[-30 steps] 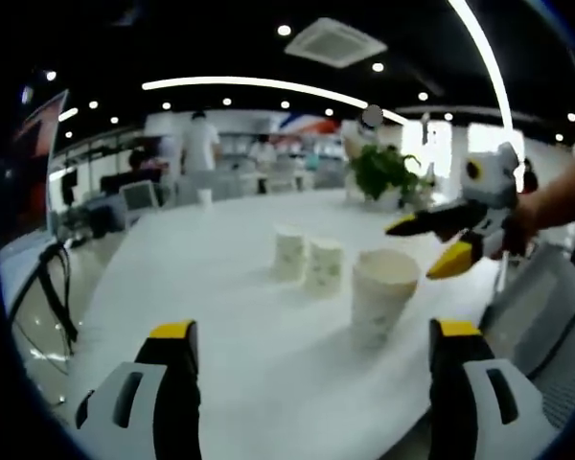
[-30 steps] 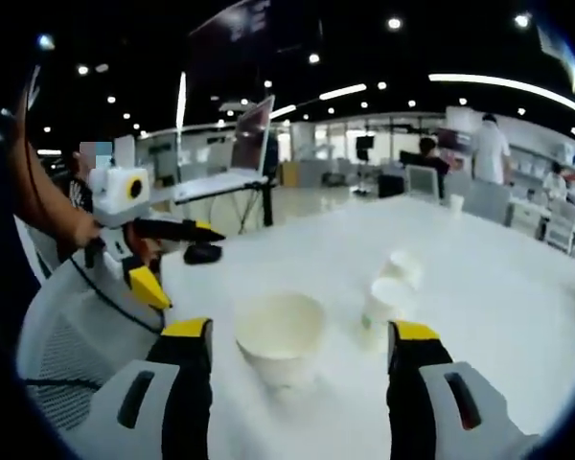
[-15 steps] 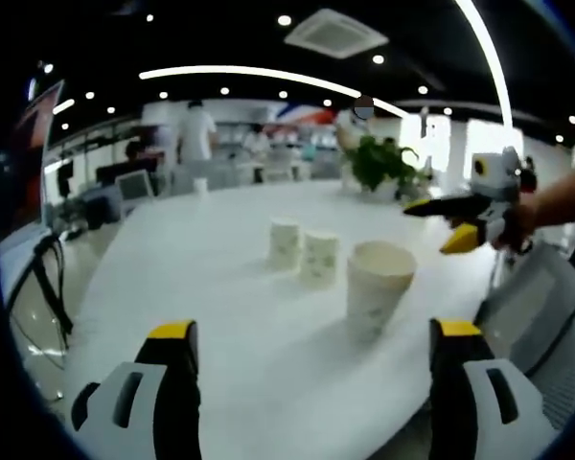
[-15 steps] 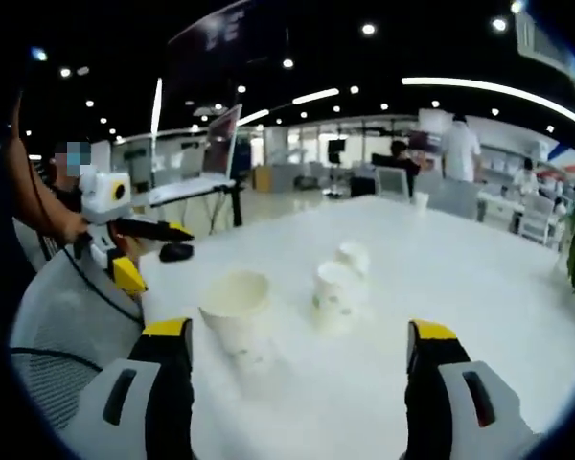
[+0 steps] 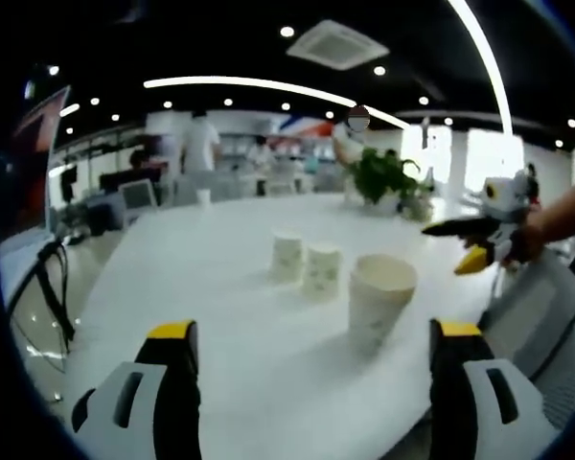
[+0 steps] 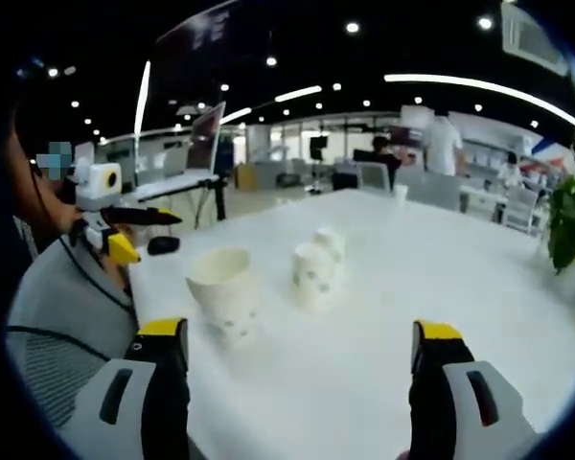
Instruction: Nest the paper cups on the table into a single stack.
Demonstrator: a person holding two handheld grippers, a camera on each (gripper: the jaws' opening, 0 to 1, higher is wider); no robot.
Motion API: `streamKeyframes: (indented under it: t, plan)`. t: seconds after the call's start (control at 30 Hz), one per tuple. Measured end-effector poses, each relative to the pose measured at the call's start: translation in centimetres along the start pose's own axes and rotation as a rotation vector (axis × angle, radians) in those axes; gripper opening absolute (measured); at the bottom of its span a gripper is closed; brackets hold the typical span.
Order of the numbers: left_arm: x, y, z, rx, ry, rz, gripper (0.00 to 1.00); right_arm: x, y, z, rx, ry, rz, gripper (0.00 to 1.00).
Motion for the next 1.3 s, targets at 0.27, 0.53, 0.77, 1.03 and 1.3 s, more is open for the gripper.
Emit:
streamKeyframes:
  t: [0.27, 0.53, 0.77, 1.03, 1.3]
  plan:
    - [0.1, 0.0, -0.1, -0.003, 0.002, -0.001, 1.0, -0.1, -0.2, -0.4, 0.017, 0.005, -0.008, 0.95]
    - [0.1, 0.1, 0.0, -0.002, -0.012, 0.005, 1.0, 0.2, -0.9, -0.7, 0.039, 0.004, -0.015, 0.94]
    - [0.2, -0.1, -0.1, 0.004, -0.009, -0.002, 1.0, 1.2, -1.9, -1.7, 0.043, 0.014, -0.027, 0.93]
    - [0.1, 0.3, -0.4, -0.012, -0.004, 0.015, 1.0, 2.5, -3.4, -2.4, 0.049, 0.02, -0.037, 0.9]
    - [0.2, 0.2, -0.7, -0.014, 0.014, 0.009, 1.0, 4.9, -4.9, -1.5, 0.04, -0.034, -0.04, 0.98]
Point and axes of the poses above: the point that each gripper's makers call its tool centre point, and the gripper's own axes: x roughly forward along the fingers, y roughly to its left, z roughly out of its top, the point moved 2 cm from there along -x, roughly backward along the fingers, and after that the axes turned 2 degrees about x, right-handed, at the moved point
